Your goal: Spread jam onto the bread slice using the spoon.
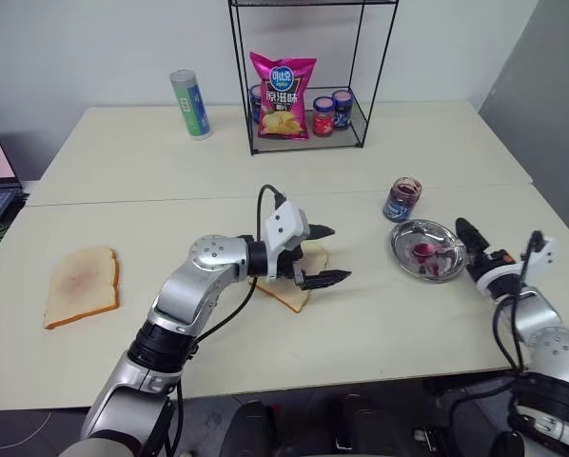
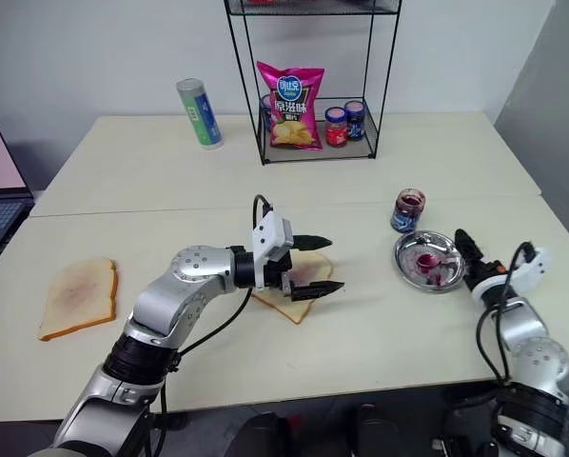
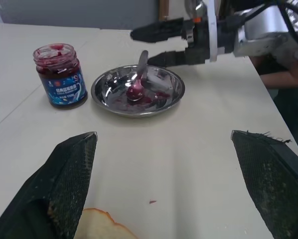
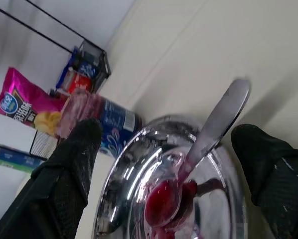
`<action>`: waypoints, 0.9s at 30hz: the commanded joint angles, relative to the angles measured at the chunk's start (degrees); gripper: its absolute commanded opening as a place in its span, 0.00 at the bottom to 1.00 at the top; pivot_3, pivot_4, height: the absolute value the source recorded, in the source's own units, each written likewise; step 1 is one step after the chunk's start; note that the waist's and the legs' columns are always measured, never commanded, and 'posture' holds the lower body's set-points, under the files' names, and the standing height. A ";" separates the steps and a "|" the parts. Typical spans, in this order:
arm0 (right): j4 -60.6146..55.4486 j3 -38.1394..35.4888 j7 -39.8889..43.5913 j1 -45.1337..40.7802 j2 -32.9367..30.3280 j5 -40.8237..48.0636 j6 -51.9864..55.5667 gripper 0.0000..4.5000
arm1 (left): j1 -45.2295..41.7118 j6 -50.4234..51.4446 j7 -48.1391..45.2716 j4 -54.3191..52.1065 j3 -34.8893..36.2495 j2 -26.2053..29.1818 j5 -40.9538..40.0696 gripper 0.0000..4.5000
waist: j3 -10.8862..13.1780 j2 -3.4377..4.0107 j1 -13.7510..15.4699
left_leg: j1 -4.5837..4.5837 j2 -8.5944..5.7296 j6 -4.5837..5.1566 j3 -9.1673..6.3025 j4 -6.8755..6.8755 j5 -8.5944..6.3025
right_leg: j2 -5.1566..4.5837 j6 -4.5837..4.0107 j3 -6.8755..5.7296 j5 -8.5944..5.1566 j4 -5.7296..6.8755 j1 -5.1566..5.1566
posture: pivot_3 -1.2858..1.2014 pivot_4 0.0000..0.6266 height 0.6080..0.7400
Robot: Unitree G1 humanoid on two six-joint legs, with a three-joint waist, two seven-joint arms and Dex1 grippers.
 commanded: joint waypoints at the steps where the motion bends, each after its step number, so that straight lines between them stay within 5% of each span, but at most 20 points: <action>1: -0.70 -0.59 -0.27 -1.95 1.07 -1.59 -3.99 1.00 | -0.27 1.60 1.36 -3.98 1.82 -0.09 -1.41 1.00 | 0.00 0.00 0.06 | -0.02 0.01 0.00 0.00 0.00 0.00 | -0.04 0.00 0.02 0.00 0.00 0.00 | 0.52 0.24 1.00; 17: -3.10 -5.89 -5.49 -1.31 7.82 1.71 -11.28 1.00 | 1.52 4.83 2.22 -7.80 2.49 2.88 -1.99 1.00 | 0.00 0.03 -0.08 | 0.08 0.05 0.00 0.09 -0.01 0.00 | -0.02 0.03 0.21 0.02 0.07 -0.01 | 0.52 0.24 1.00; 27: 10.72 -7.94 4.45 -3.44 -6.13 1.58 -5.53 1.00 | 2.45 4.69 -0.10 -7.64 2.38 3.63 -3.26 1.00 | 0.00 0.06 -0.07 | 0.07 -0.01 0.00 0.14 0.00 0.00 | 0.01 0.02 0.36 0.03 0.04 0.00 | 0.52 0.24 1.00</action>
